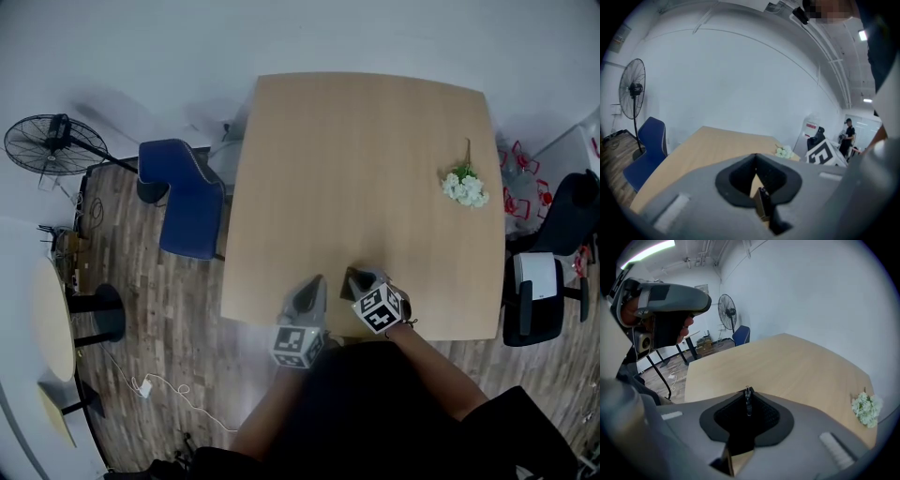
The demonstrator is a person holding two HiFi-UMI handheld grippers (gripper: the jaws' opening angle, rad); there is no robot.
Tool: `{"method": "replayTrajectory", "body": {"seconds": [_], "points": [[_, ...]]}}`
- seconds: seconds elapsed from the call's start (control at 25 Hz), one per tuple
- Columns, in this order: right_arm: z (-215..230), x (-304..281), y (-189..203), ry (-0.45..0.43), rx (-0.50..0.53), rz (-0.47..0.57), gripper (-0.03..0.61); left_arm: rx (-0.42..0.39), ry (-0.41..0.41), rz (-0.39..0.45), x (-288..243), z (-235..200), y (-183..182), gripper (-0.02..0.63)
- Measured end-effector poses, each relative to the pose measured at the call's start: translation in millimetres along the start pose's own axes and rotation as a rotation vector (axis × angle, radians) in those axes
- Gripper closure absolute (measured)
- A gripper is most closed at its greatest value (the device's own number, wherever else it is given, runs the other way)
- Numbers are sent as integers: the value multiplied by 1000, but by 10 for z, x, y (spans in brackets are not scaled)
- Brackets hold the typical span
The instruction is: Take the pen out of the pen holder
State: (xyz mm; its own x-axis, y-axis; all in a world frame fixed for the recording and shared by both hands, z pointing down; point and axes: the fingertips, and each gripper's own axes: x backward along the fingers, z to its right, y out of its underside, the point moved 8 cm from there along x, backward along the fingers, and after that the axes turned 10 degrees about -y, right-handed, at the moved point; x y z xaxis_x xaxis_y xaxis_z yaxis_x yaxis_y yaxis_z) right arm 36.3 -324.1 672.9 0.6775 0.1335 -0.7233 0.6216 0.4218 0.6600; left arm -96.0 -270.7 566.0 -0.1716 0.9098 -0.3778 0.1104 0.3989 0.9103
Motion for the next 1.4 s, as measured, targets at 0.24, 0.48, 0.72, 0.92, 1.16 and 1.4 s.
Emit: {"method": "replayTrajectory", "body": {"seconds": [0.24,0.48,0.72,0.92,1.16,1.4], "points": [[-17,-65,-27,3,24,-34,537,-12,9,-20,-46,-29,18,611],[-51,-55,-18,4,14,-40,546,-21,47,-42,-85,-29,-12,612],[-78,-23,9,-10,-1,-24,551,-29,80,-41,-26,-53,-16,611],[-83,70,22,14,-39,6,551,-29,97,-39,40,-105,-23,612],[-109,238,-89,81,-58,67,551,-28,130,-22,128,-176,-73,611],[-265,429,-326,158,-97,152,551,12,140,4,268,-424,-203,611]]}}
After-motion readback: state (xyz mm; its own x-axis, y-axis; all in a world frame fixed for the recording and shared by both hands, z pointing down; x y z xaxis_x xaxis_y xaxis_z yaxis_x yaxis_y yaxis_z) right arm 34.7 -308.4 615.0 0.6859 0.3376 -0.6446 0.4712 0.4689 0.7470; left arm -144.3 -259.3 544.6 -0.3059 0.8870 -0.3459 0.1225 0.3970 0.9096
